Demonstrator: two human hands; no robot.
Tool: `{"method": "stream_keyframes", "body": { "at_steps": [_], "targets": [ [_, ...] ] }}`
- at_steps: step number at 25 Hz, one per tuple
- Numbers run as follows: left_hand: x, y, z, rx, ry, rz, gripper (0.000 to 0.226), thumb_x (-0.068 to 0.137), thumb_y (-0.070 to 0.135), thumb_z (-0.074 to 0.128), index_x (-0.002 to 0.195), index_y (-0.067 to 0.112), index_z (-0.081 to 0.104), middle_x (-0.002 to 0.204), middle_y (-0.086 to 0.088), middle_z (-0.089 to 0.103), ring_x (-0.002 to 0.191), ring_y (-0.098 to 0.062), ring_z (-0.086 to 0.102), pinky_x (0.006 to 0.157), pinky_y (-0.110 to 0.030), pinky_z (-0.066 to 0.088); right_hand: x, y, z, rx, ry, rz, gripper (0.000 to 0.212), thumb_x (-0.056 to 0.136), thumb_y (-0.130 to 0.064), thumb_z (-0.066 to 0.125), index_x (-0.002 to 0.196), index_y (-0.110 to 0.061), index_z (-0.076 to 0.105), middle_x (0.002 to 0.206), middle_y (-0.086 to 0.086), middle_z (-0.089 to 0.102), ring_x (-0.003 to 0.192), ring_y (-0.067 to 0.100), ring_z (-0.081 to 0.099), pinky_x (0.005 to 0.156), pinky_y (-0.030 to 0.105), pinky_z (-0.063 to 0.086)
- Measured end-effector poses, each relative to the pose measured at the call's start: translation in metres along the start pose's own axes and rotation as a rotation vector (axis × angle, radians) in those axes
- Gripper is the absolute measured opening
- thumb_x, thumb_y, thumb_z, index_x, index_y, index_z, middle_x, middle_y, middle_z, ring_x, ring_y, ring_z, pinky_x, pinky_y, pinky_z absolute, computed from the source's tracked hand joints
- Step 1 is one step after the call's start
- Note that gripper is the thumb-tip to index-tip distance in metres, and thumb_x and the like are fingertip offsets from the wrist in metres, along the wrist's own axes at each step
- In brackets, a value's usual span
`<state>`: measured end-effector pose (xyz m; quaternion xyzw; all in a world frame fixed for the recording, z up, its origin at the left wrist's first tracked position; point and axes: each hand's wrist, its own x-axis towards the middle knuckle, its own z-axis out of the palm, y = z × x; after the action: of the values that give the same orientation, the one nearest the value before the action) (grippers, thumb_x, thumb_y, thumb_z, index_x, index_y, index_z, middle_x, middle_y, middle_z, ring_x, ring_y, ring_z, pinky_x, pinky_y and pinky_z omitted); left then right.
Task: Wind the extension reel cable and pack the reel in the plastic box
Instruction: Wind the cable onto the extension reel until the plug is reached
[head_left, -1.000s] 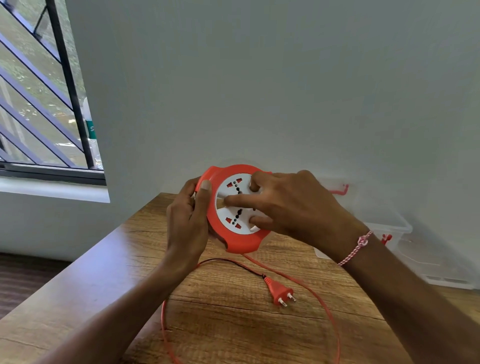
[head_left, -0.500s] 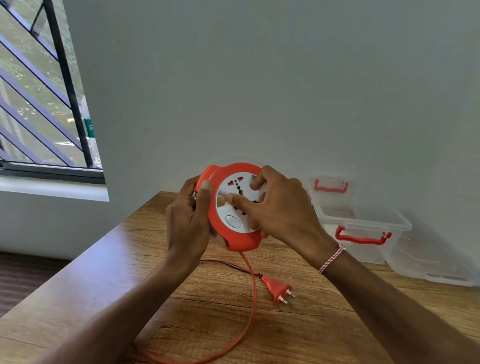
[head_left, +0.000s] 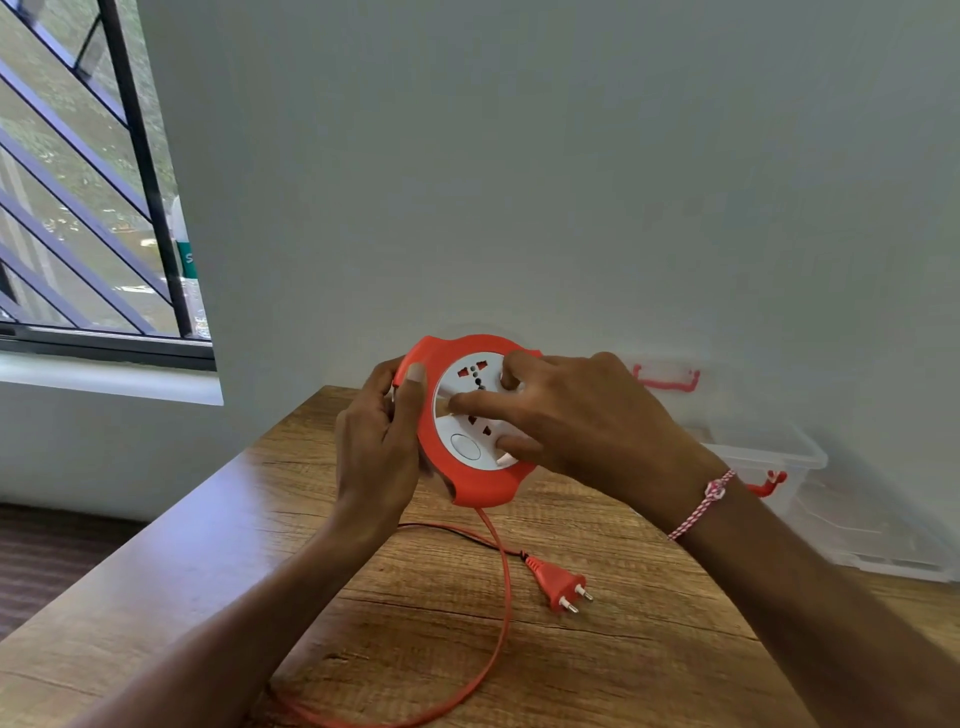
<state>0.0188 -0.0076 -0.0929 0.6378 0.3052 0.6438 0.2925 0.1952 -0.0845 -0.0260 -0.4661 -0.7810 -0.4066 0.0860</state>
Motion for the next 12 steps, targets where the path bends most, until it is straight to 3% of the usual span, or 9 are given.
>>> {"method": "stream_keyframes", "body": {
  "at_steps": [3,6,12],
  "targets": [
    [-0.001,-0.002,0.001,0.013,-0.006,0.024,0.048,0.098,0.048,0.044,0.131,0.017,0.061,0.100,0.013,0.075,0.082,-0.007,0.077,0.062,-0.021,0.061,0.000,-0.003,0.002,0.052,0.071,0.035,0.064,0.076,-0.053,0.081,0.134,-0.034,0.061,0.102,0.008,0.075,0.073,0.025,0.073,0.056,0.027,0.052],
    [-0.001,-0.003,0.001,0.028,0.003,0.033,0.042,0.100,0.049,0.044,0.127,0.022,0.062,0.091,0.018,0.075,0.081,-0.006,0.076,0.063,-0.023,0.062,0.001,-0.008,0.004,0.157,0.079,0.149,0.063,0.080,-0.061,0.073,0.134,-0.032,0.061,0.103,0.005,0.077,0.076,0.024,0.073,0.062,0.028,0.054],
    [-0.004,-0.002,0.001,0.098,-0.006,0.099,0.032,0.100,0.054,0.043,0.119,0.036,0.062,0.089,0.009,0.074,0.075,-0.015,0.074,0.062,-0.047,0.063,-0.001,-0.028,0.011,0.237,0.163,0.349,0.066,0.074,-0.068,0.072,0.118,-0.019,0.064,0.088,0.002,0.076,0.065,0.021,0.070,0.055,0.024,0.050]
  ]
}}
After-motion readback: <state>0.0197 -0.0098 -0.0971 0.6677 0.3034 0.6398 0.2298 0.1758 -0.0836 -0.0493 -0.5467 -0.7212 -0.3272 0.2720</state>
